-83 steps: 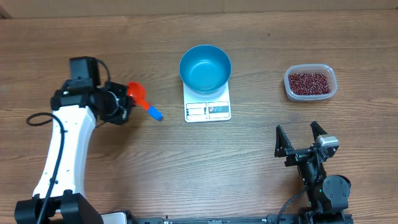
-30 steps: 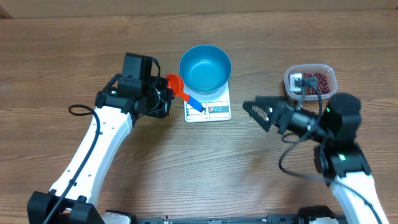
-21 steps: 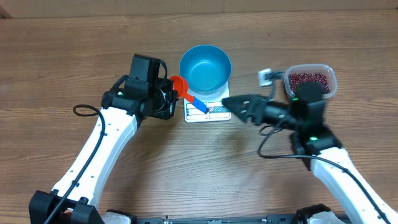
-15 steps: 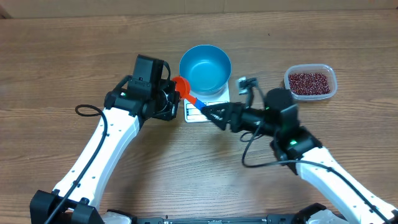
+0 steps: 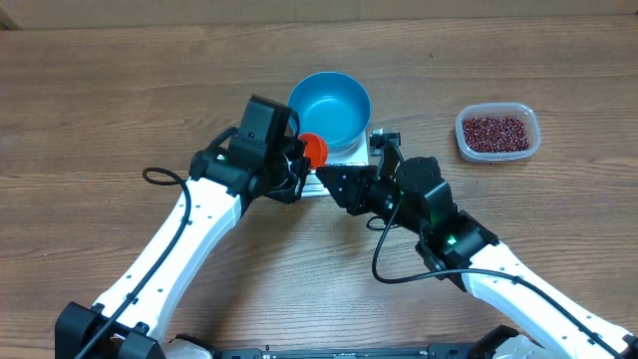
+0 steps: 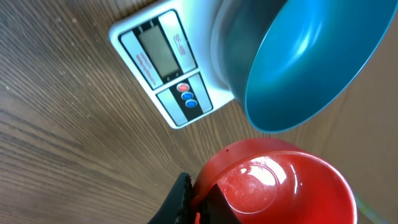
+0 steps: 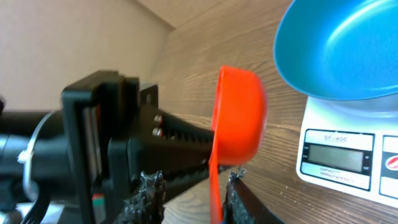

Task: Scoop item into bowl and weigh 150g on scale
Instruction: 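Grasp the red scoop with the right gripper from the left gripper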

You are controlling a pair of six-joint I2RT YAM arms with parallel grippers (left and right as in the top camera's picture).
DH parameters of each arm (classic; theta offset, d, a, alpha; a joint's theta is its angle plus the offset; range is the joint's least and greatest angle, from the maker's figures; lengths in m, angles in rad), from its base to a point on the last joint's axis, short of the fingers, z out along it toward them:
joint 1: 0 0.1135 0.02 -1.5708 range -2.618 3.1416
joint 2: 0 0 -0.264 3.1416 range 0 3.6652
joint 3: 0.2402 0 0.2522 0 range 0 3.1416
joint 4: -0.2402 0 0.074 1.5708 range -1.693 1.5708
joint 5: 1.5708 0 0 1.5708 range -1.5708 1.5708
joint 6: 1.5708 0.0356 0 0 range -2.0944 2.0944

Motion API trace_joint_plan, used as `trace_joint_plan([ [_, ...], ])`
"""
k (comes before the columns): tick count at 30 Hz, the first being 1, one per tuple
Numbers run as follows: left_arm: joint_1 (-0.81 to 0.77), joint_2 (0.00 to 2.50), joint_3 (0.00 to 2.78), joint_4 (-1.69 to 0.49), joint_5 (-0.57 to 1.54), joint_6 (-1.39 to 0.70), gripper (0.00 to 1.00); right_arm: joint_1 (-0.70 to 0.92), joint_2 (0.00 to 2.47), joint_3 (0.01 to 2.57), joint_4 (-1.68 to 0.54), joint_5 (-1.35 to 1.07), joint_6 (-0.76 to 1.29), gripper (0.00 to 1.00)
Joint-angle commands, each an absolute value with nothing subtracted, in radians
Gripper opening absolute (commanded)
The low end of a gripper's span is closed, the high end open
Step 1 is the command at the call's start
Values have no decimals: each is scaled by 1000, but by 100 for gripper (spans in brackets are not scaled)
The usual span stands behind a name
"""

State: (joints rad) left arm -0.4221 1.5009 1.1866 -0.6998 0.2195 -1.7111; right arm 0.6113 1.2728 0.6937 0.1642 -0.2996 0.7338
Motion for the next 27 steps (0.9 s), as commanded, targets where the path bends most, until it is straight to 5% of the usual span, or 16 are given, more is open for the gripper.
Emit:
trace_joint_plan([
  [1, -428, 1501, 1195, -696, 206, -1733, 4, 620, 1270, 712, 170, -246, 733, 29],
  [9, -428, 1501, 1195, -696, 210, -1733, 4, 620, 1270, 712, 170, -244, 734, 19],
  [27, -433, 1501, 1195, -691, 229, -1788, 4, 620, 1270, 712, 149, -209, 797, 18],
])
